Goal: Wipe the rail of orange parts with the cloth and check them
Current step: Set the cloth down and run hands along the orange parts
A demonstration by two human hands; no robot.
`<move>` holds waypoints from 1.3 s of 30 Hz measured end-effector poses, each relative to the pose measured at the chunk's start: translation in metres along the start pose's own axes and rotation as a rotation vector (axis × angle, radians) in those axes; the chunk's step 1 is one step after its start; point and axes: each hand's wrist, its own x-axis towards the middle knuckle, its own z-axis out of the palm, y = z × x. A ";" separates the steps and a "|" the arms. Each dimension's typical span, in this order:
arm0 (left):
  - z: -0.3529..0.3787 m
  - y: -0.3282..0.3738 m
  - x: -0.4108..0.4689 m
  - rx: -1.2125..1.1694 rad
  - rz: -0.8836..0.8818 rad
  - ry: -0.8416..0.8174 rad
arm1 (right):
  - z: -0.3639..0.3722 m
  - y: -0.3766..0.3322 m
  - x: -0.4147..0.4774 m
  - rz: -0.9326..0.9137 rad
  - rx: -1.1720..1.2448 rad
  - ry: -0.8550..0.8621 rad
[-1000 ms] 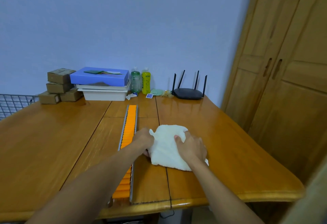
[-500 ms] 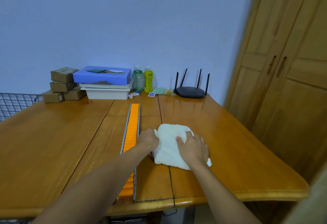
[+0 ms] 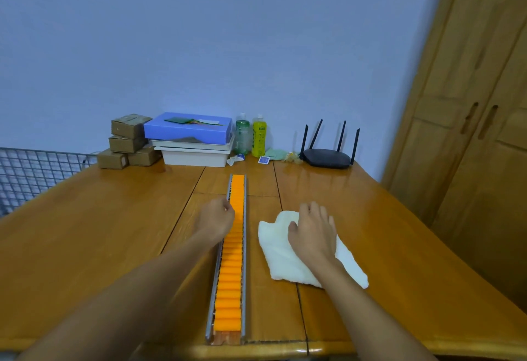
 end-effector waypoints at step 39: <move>0.050 -0.064 0.169 0.175 0.197 -0.011 | 0.177 -0.121 0.234 -0.022 0.243 -0.524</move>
